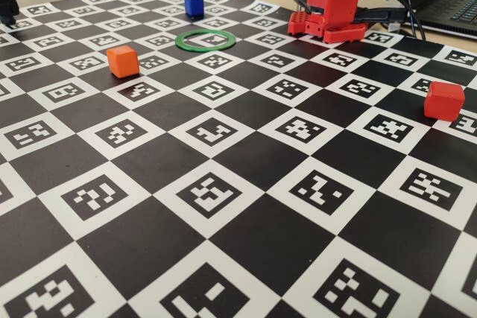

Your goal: Grab the red cube then put it in the green circle then put the blue cube on top and finally the orange cube on top

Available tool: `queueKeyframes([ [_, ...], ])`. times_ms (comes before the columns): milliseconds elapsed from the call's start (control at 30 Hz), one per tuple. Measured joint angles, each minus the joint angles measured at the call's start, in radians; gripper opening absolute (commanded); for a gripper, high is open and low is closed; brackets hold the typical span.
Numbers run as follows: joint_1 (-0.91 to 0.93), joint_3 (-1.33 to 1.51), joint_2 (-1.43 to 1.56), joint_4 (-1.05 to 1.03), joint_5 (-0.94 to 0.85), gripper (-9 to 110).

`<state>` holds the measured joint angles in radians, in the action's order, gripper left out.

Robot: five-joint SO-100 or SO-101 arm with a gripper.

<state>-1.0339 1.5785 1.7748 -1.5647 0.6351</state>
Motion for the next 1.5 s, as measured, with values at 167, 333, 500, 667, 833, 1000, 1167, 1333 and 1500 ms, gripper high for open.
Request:
queueKeyframes([
  [167, 0.0, -0.075, -0.156, 0.008, 0.034, 49],
  [333, 0.0, -0.086, -0.272, 0.043, 0.055, 52],
  [500, 0.0, -0.092, -0.36, 0.074, 0.064, 52],
  [667, 0.0, -0.092, -0.403, 0.117, 0.064, 52],
  [833, 0.0, -0.092, -0.423, 0.164, 0.064, 53],
  [1000, -0.005, -0.092, -0.471, 0.199, 0.084, 53],
  [1167, -0.02, -0.072, -0.512, 0.218, 0.1, 53],
  [1333, -0.031, -0.038, -0.529, 0.256, 0.103, 53],
  [1500, -0.031, -0.031, -0.543, 0.295, 0.103, 53],
])
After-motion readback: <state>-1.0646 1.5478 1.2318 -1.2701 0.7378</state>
